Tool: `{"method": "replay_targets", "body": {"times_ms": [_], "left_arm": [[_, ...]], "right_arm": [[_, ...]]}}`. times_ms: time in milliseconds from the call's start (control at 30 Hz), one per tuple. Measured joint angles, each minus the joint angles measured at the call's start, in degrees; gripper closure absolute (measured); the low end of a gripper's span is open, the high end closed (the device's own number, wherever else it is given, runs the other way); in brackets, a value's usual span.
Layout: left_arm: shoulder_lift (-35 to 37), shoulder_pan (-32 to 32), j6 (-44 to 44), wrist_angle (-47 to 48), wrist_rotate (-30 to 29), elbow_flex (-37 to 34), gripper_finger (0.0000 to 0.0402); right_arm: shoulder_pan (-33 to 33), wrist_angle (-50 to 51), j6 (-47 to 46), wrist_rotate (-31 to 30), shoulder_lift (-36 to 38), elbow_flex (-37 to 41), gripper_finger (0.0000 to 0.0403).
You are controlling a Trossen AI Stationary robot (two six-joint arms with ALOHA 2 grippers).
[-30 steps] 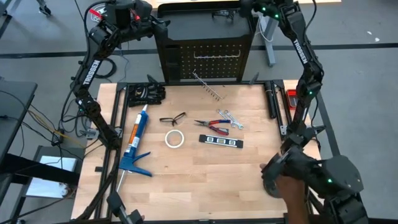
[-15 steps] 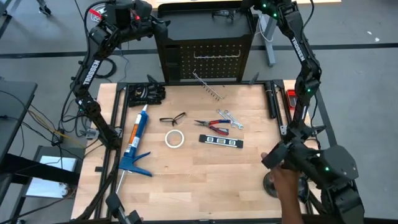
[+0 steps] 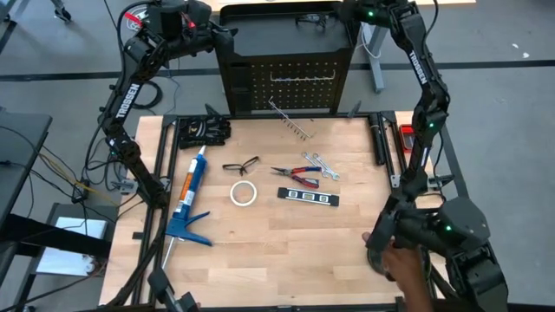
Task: Hang tools onto peg board
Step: Remove the safety goggles from the peg board bin
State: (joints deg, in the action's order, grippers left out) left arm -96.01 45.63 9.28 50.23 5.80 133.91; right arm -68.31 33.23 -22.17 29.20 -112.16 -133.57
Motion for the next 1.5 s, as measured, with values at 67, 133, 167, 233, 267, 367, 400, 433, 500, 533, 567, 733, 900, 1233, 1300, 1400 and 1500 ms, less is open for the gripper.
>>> {"method": "replay_targets", "body": {"times_ms": [67,133,167,233,267,367,400,433,500,533,567,733,900,1233,1300,1400,1500], "left_arm": [[0.0,0.0,0.0,-0.1,0.0,0.0,0.0382],[0.0,0.0,0.0,-0.1,0.0,0.0,0.0382],[0.0,0.0,0.0,-0.1,0.0,0.0,0.0382],[0.0,0.0,0.0,-0.1,0.0,0.0,0.0382],[0.0,0.0,0.0,-0.1,0.0,0.0,0.0382],[0.0,0.0,0.0,-0.1,0.0,0.0,0.0382],[0.0,0.0,0.0,-0.1,0.0,0.0,0.0382],[0.0,0.0,0.0,-0.1,0.0,0.0,0.0382],[0.0,0.0,0.0,-0.2,0.1,0.0,0.0382],[0.0,0.0,0.0,-0.1,0.1,0.0,0.0382],[0.0,0.0,0.0,-0.1,0.1,0.0,0.0382],[0.0,0.0,0.0,-0.1,0.1,0.0,0.0382],[0.0,0.0,0.0,0.0,0.1,0.0,0.0382],[0.0,0.0,0.0,-0.5,0.1,0.0,0.0382],[0.0,0.0,0.0,-0.5,0.0,0.0,0.0382],[0.0,0.0,-0.1,-0.6,0.1,0.0,0.0382],[0.0,0.0,-0.1,-0.6,0.1,0.0,0.0382]], "right_arm": [[-0.1,0.3,1.1,2.0,0.0,0.0,0.0225],[-0.1,0.2,1.6,5.0,0.0,-0.1,0.0226],[-0.1,0.1,1.6,6.6,0.1,-0.1,0.0226],[-0.1,0.1,1.9,9.1,0.2,-0.2,0.0227],[0.1,0.2,2.5,9.4,0.2,-0.2,0.0227],[0.6,-0.9,3.5,9.5,0.3,0.0,0.0227],[1.0,-2.1,3.5,9.6,0.3,0.1,0.0227],[1.3,-3.9,3.5,9.6,0.3,0.2,0.0227],[2.4,-8.8,4.0,9.7,0.6,0.2,0.0227],[3.0,-11.4,4.0,9.4,0.8,0.2,0.0227],[3.7,-13.7,4.3,8.7,1.0,0.1,0.0227],[7.2,-12.0,17.6,3.2,1.0,0.1,0.0227],[8.5,-3.1,25.1,-2.8,1.0,0.1,0.0224],[7.6,4.0,31.9,-7.0,0.7,0.1,0.0212],[7.5,4.1,32.2,-6.9,0.7,0.1,0.0213],[7.7,4.5,29.9,-4.5,0.7,0.1,0.0215],[8.6,6.0,28.8,-2.8,0.7,0.0,0.0218]]}}
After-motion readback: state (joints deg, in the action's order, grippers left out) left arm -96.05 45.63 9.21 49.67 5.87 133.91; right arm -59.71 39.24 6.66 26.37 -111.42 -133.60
